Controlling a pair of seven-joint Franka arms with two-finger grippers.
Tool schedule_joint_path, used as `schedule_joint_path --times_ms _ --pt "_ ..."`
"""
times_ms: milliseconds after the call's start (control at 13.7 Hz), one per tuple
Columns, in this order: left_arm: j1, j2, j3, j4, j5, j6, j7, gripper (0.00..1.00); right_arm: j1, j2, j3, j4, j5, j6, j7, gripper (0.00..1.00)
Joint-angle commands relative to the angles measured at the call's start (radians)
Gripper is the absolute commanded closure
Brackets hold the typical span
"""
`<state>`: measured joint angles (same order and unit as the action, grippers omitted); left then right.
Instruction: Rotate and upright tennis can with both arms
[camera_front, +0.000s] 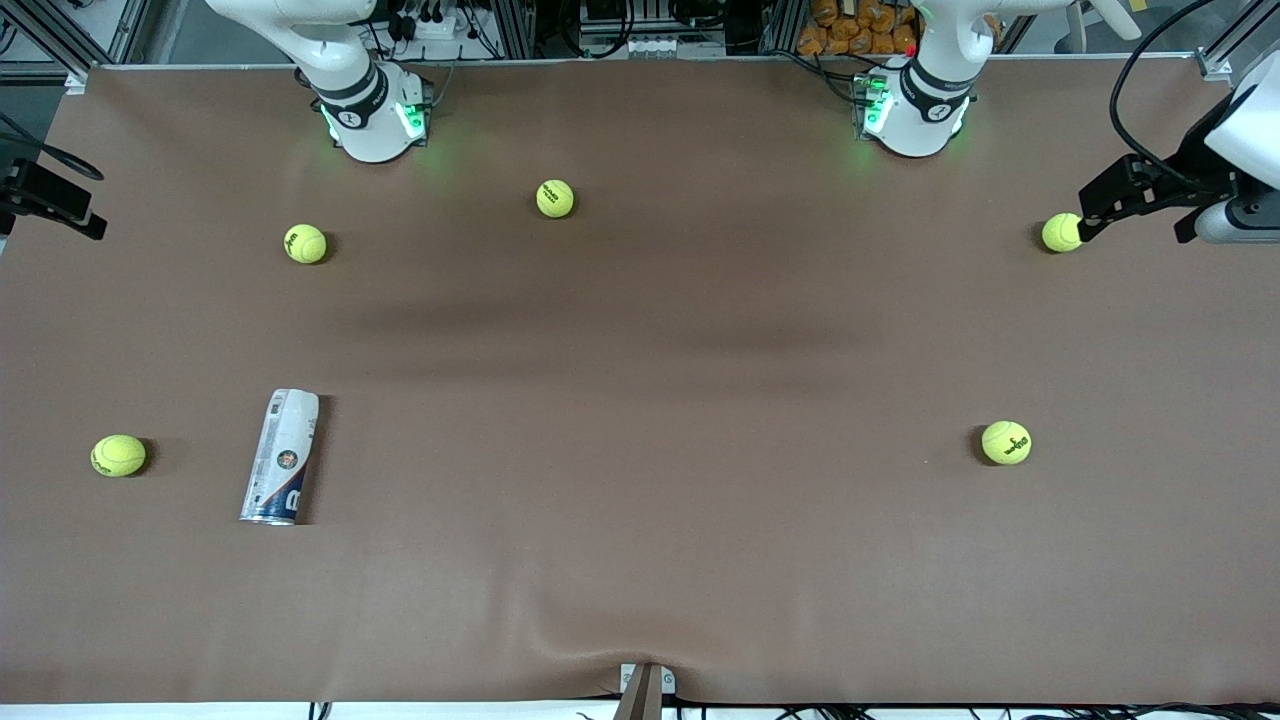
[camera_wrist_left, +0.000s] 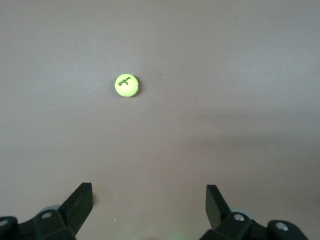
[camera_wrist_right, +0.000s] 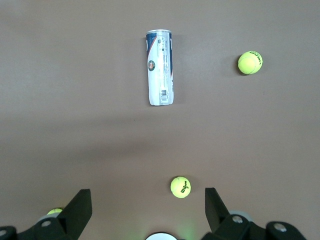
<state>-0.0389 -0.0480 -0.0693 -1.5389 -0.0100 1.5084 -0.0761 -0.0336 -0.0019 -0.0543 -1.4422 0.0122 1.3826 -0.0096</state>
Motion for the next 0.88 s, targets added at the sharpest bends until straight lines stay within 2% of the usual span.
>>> schedule_joint_path --times_ms 0,803 --pt "0.008 -0.009 0.0 0.005 -0.027 -0.002 0.022 0.0 -0.005 0.0 0.01 0.016 -0.008 -0.005 -0.007 0.0" --pt "-0.006 0.017 0.0 0.025 -0.013 -0.004 0.015 0.0 -0.003 0.013 0.008 0.008 0.003 0.015 -0.007 0.0"
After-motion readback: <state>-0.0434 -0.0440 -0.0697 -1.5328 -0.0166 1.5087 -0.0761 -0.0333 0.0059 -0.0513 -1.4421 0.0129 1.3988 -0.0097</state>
